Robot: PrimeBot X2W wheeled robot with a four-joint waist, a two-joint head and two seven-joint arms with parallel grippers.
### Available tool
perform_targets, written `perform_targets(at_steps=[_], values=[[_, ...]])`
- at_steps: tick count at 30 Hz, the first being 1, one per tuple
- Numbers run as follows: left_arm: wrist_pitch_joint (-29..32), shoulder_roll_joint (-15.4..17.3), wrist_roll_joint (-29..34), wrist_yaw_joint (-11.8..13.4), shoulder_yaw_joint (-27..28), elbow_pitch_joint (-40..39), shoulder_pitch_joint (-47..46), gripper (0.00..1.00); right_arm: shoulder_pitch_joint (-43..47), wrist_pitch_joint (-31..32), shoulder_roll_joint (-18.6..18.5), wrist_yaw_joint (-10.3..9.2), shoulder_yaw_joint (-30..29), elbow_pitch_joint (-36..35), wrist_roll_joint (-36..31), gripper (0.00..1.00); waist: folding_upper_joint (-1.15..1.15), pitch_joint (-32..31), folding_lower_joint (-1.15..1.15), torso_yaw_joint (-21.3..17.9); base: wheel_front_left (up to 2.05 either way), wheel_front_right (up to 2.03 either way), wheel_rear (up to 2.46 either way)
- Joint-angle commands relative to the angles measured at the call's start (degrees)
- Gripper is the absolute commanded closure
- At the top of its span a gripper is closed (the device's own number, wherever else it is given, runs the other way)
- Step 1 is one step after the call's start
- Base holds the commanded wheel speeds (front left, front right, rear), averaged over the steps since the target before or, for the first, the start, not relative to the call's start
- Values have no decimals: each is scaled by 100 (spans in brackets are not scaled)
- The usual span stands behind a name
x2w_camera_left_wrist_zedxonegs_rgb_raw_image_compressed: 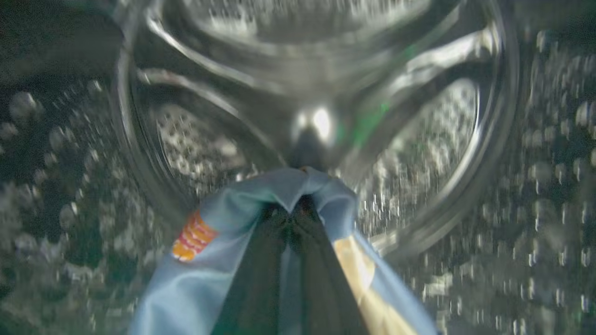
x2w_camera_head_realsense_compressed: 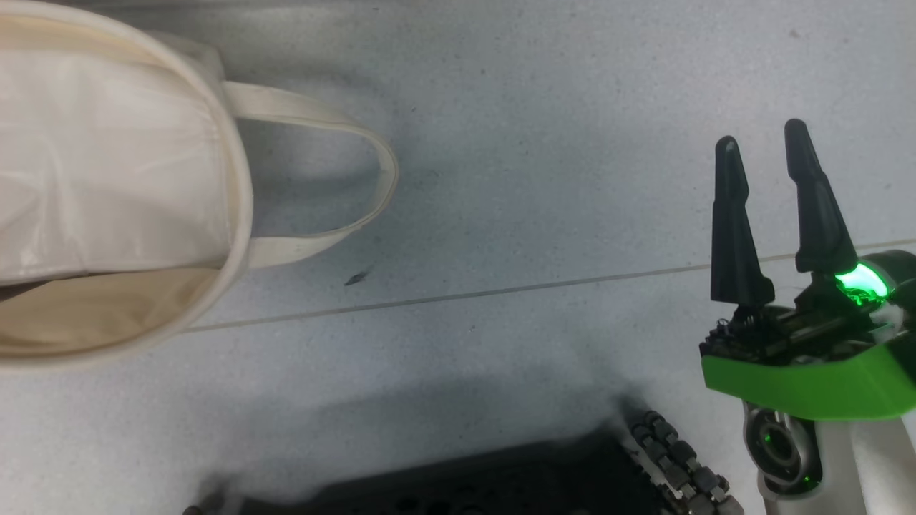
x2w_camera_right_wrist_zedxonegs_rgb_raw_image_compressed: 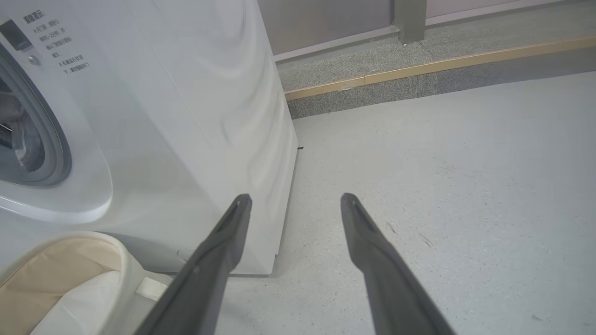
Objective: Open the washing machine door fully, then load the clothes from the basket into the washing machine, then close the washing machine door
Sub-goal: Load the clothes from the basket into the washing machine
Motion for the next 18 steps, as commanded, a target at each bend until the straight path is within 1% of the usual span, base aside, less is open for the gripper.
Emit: perform_targets(at_steps=[1, 4, 7, 9, 10, 11, 15, 18], values=[[-43, 339, 120, 8, 323, -197, -282, 100, 130, -65, 25, 6, 129, -201, 10, 0, 0, 63, 0, -33, 0, 0, 0], [-44, 272, 429, 8, 939, -599, -252, 100, 120, -82, 25, 6, 112, -195, 19, 0, 0, 124, 0, -38, 0, 0, 0], [-44, 160, 787, 8, 1437, -1043, -3, 100, 96, -94, 25, 6, 119, -176, 21, 0, 0, 160, 0, -27, 0, 0, 0], [-45, 37, 810, 8, 1437, -980, 329, 100, 88, -100, 25, 6, 112, -152, 19, 0, 0, 132, 0, 3, 0, 0, 0], [-45, 8, 802, 8, 1342, -912, 447, 45, 92, -103, 25, 6, 105, -144, 17, 0, 0, 119, 0, 19, 0, 0, 0], [-45, 12, 842, 8, 1201, -854, 534, 0, 97, -105, 25, 6, 99, -138, 11, 0, 0, 112, 0, 33, 0, 0, 0], [-45, -51, 643, 8, 778, -293, 686, 0, 126, -109, 25, 6, 69, -113, -15, 0, 0, 59, 0, 82, 0, 0, 0], [-1, -70, 498, 8, 290, 18, 701, 0, 144, -110, 25, 6, 47, -85, -47, 0, 0, -34, 0, 135, 0, 0, 0]])
